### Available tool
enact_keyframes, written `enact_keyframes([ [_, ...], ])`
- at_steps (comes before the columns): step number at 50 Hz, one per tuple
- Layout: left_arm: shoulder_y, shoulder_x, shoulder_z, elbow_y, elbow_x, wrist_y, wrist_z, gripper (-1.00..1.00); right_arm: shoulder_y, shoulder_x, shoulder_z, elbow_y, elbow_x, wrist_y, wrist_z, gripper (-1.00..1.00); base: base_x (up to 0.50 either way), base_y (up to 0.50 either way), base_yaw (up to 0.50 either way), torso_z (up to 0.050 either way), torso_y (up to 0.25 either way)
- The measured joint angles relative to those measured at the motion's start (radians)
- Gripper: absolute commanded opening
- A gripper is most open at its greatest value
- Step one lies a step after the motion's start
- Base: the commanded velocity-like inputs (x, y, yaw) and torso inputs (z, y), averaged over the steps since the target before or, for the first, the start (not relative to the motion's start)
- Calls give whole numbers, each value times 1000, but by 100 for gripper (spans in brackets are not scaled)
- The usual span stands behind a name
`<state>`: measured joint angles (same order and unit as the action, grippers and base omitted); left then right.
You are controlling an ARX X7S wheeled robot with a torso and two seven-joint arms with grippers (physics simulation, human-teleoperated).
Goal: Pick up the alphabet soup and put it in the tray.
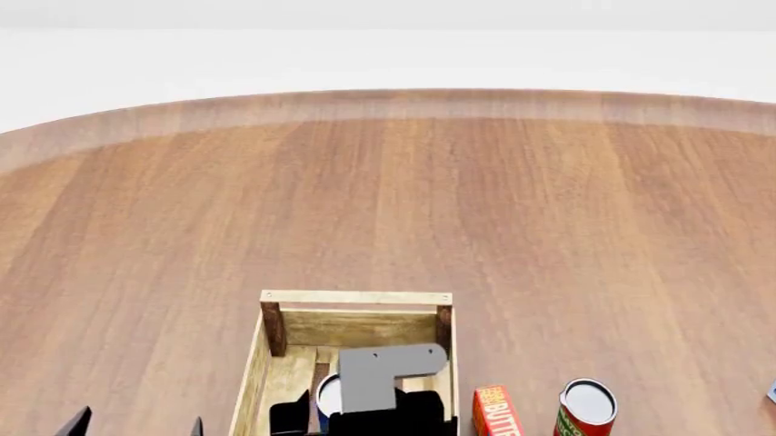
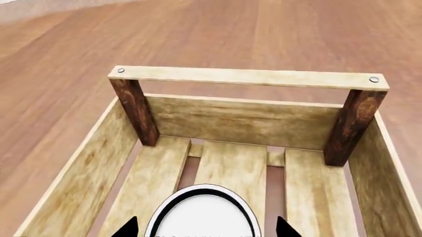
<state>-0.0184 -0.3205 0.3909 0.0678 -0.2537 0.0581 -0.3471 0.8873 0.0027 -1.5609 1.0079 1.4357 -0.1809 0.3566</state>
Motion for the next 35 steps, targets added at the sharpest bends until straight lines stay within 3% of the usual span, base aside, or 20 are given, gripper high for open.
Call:
enact_keyframes([
  [21,29,-30,-2,102,6,-24,-29,100,-72,124,-44,-246,-159,-197,190,100,0,0,0,0,0],
  [35,40,-40,0,136,7,-31,-38,100,-119,243,-98,-478,-375,-352,382,100,0,0,0,0,0],
])
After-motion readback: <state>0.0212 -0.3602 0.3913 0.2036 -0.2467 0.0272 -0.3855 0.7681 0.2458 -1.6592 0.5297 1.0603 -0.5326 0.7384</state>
